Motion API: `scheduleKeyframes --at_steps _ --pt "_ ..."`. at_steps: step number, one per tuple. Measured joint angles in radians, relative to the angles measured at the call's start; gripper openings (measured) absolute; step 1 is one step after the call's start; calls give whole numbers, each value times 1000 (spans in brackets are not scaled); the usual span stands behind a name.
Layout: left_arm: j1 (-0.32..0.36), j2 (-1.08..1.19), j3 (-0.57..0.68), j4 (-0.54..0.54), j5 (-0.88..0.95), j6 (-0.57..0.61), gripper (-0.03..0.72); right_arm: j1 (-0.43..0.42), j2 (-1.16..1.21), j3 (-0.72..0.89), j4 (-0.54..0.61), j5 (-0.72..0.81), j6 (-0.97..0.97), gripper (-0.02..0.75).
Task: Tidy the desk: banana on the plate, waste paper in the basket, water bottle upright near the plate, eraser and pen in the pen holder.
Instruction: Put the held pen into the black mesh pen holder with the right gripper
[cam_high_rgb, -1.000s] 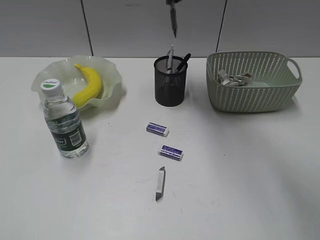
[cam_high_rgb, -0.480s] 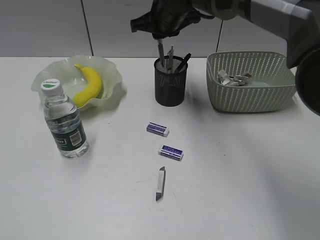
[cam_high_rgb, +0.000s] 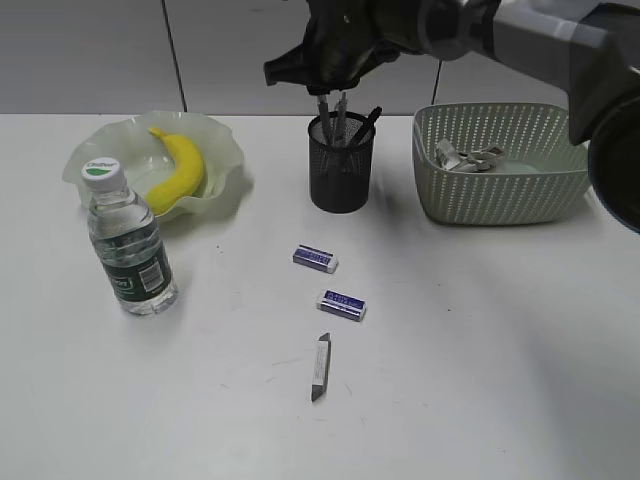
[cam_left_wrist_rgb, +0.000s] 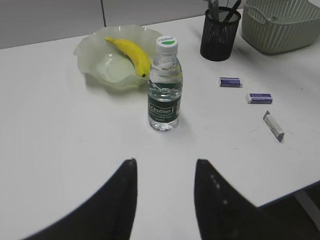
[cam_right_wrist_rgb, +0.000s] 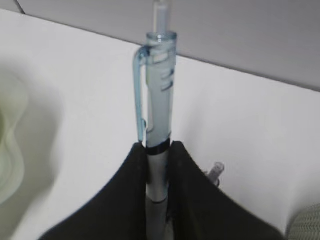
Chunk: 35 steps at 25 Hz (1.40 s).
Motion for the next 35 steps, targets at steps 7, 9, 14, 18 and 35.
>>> scheduleKeyframes --at_steps 7,9,14,18,35 --pt "0 0 0 1 0 0 288 0 0 54 -45 -27 82 108" --pt "0 0 0 1 0 0 288 0 0 67 -49 -27 91 108" --pt "0 0 0 1 0 0 288 0 0 78 -49 -1 113 108" --pt "0 0 0 1 0 0 288 0 0 78 -42 3 117 154" --pt "0 0 0 1 0 0 288 1 -129 78 75 184 -23 458"
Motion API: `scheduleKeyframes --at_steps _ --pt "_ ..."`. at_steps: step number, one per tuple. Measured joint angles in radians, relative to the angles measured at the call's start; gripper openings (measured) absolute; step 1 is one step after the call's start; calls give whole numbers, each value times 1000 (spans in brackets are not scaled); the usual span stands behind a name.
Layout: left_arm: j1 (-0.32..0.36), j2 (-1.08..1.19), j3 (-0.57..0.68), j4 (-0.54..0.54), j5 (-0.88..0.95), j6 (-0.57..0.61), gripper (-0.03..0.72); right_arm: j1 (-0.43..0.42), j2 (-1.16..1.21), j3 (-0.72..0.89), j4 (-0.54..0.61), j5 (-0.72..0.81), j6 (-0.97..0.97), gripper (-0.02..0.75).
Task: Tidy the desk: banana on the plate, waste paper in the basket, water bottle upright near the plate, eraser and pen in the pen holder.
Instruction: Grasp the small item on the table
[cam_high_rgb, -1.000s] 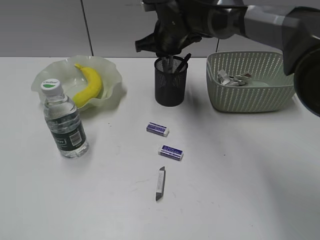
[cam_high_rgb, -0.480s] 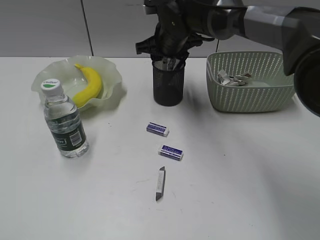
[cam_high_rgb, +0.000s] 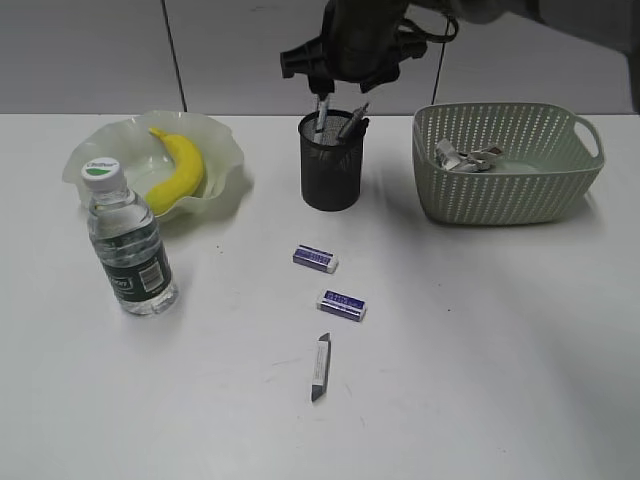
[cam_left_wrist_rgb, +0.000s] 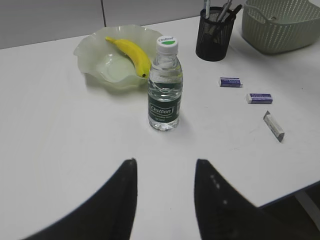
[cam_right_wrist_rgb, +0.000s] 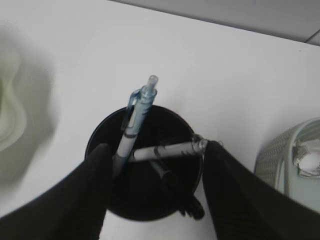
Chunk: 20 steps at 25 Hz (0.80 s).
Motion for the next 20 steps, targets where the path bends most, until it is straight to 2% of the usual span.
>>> scheduleKeyframes --at_steps 4,8,14,20 --pt "0 0 0 0 0 0 288 0 -61 0 64 152 -78 445" --pt "0 0 0 0 0 0 288 0 -110 0 92 342 -155 396" --pt "0 0 0 0 0 0 288 9 -217 64 266 371 -270 263" --pt "0 0 0 0 0 0 288 23 -408 272 268 371 -282 244"
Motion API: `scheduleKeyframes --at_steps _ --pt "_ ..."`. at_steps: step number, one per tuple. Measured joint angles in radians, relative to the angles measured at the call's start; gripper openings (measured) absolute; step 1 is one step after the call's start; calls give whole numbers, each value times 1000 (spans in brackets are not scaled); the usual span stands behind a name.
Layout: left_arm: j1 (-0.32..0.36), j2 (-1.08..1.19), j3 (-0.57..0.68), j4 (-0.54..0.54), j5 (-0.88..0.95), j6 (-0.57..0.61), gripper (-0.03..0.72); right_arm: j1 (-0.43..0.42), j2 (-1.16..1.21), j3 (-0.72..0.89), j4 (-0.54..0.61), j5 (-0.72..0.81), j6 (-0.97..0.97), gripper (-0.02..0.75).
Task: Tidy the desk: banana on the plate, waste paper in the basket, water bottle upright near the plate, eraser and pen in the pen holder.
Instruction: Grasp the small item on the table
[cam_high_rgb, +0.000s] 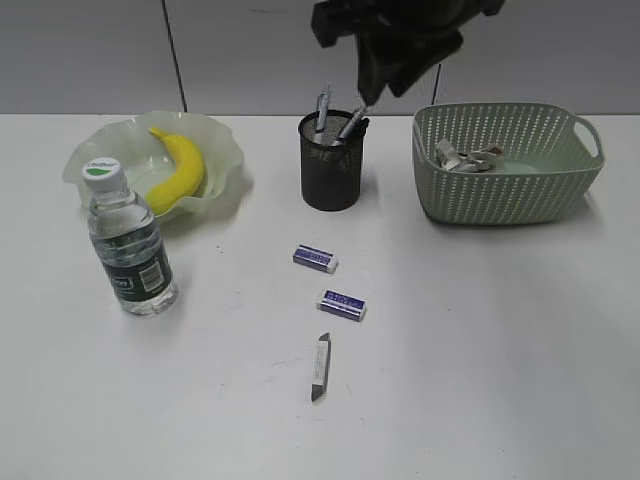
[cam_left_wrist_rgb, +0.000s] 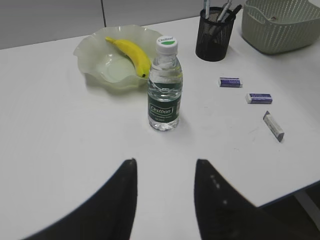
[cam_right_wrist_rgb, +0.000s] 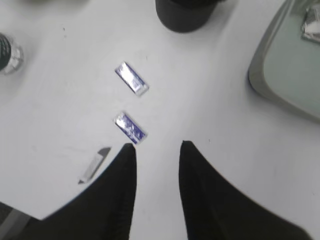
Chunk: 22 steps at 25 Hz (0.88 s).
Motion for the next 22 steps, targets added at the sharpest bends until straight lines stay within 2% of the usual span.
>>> scheduleKeyframes --at_steps 13,22 --pt "0 0 0 0 0 0 288 1 -639 811 -40 -10 -1 242" --pt "0 0 0 0 0 0 288 1 -1218 1185 -62 -104 -2 242"
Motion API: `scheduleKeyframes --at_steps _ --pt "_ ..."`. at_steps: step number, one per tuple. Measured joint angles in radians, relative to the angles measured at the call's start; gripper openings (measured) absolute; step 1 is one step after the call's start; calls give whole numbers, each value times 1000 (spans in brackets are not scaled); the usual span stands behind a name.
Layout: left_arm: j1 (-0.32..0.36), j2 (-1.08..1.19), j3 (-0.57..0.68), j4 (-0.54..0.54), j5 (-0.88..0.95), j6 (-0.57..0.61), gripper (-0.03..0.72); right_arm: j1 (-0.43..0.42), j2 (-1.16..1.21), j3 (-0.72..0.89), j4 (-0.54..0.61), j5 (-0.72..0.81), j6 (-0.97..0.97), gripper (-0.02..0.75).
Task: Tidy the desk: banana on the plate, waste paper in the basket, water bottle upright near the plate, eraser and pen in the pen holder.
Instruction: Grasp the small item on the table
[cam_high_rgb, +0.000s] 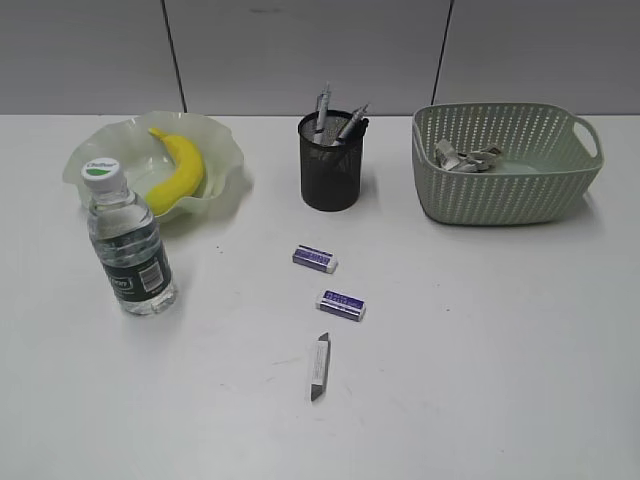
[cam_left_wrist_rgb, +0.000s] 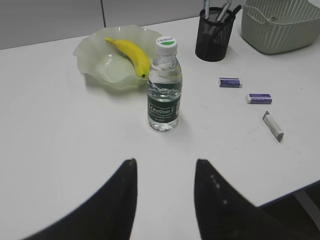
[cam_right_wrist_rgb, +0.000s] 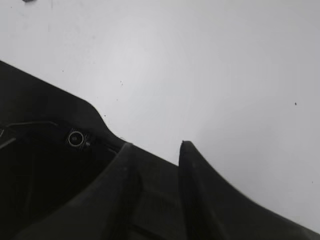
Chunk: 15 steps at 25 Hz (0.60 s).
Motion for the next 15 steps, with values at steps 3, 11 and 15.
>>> scheduleKeyframes --at_steps 3,11,15 --pt "0 0 0 0 0 0 288 0 -169 70 -22 -22 -1 242" --pt "0 0 0 0 0 0 288 0 -571 144 -64 -58 -50 242" --pt "0 4 0 -10 -1 0 288 0 -647 146 -65 -58 -54 241"
